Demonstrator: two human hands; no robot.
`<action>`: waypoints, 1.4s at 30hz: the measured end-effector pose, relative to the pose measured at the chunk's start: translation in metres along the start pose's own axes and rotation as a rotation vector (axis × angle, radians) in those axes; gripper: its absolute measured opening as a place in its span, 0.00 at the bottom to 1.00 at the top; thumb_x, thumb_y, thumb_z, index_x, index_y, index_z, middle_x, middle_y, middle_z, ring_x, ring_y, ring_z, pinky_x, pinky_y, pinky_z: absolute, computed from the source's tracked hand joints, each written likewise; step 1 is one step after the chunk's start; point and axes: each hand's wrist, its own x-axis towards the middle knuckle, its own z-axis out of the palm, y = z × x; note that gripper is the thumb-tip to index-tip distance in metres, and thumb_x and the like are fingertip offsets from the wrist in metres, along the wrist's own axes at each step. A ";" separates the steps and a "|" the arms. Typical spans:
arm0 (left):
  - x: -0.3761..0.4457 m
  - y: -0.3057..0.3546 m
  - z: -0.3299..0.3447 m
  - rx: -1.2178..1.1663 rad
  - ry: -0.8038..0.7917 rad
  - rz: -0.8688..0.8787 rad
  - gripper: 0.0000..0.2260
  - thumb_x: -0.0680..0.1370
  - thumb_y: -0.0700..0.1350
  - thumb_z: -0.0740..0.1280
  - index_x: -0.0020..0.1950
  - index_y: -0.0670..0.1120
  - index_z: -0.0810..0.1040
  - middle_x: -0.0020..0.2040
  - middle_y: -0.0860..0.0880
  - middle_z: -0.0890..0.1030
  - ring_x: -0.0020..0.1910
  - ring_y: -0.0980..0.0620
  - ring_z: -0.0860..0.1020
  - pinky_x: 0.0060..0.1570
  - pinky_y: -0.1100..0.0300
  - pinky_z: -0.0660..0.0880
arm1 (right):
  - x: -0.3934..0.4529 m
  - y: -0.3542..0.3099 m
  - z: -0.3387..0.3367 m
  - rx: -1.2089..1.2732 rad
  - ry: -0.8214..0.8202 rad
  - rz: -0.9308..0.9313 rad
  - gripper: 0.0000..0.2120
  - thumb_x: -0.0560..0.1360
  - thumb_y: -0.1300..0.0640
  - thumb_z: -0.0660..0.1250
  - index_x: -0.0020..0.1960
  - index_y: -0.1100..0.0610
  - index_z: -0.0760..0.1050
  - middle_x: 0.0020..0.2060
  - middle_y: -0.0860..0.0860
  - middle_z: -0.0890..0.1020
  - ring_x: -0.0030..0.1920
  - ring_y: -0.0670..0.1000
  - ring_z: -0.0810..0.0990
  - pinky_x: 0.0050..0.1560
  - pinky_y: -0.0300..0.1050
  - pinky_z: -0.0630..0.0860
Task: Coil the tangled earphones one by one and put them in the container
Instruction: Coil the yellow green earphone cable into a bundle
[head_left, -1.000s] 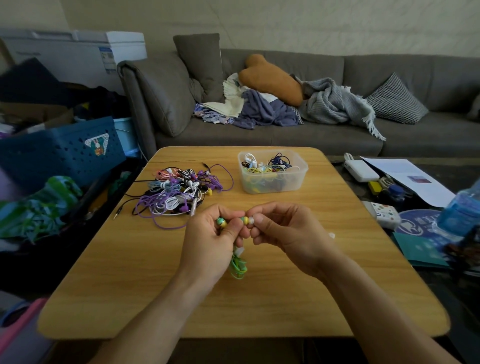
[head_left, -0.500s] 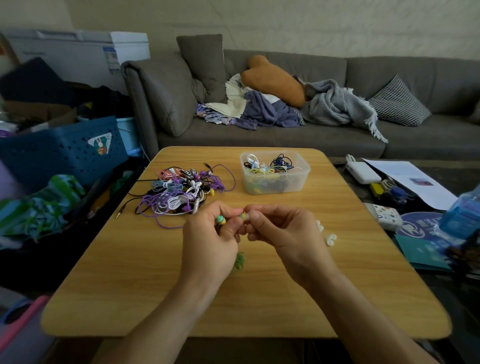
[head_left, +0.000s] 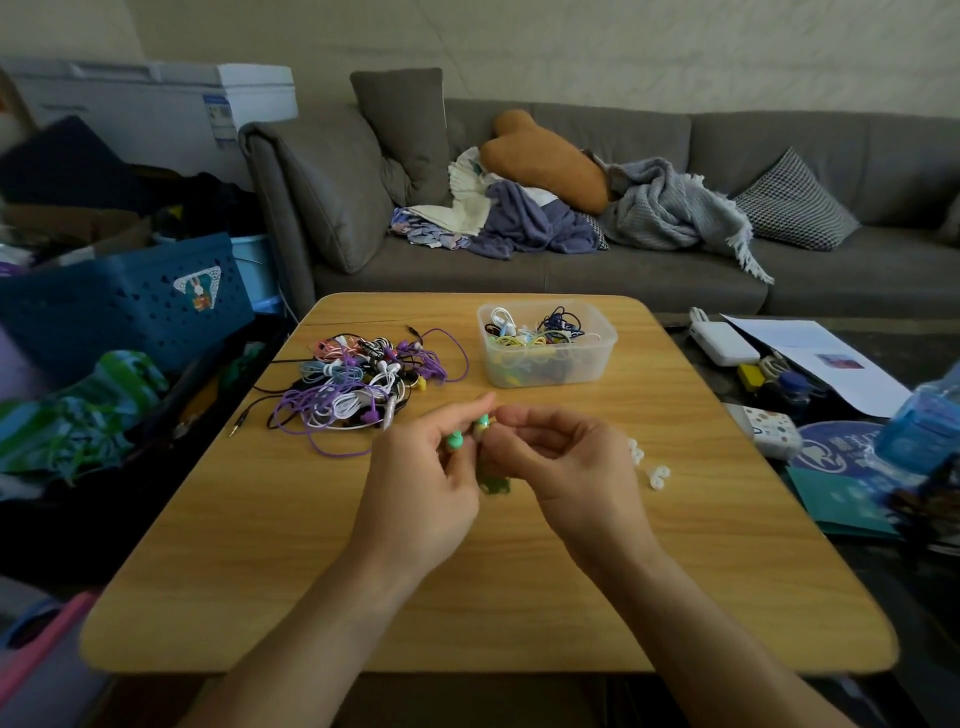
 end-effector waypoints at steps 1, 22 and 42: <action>0.001 0.000 -0.001 -0.033 -0.020 0.002 0.20 0.77 0.31 0.65 0.65 0.48 0.78 0.57 0.57 0.81 0.55 0.64 0.80 0.55 0.63 0.78 | 0.000 0.000 0.000 0.019 -0.010 -0.017 0.06 0.71 0.69 0.74 0.46 0.60 0.82 0.38 0.57 0.86 0.37 0.51 0.85 0.38 0.39 0.81; 0.005 -0.007 -0.011 -0.278 -0.076 -0.086 0.11 0.74 0.36 0.71 0.55 0.45 0.83 0.49 0.50 0.86 0.49 0.54 0.84 0.50 0.53 0.82 | 0.002 -0.002 -0.005 -0.091 -0.096 -0.196 0.06 0.73 0.67 0.72 0.46 0.57 0.83 0.38 0.54 0.87 0.38 0.52 0.86 0.40 0.40 0.81; 0.002 -0.002 -0.006 -0.444 -0.018 -0.184 0.08 0.71 0.32 0.72 0.45 0.44 0.84 0.42 0.46 0.86 0.41 0.48 0.85 0.40 0.59 0.81 | 0.002 -0.004 -0.008 -0.205 -0.101 -0.181 0.04 0.74 0.68 0.72 0.46 0.61 0.82 0.36 0.57 0.86 0.38 0.56 0.87 0.43 0.52 0.84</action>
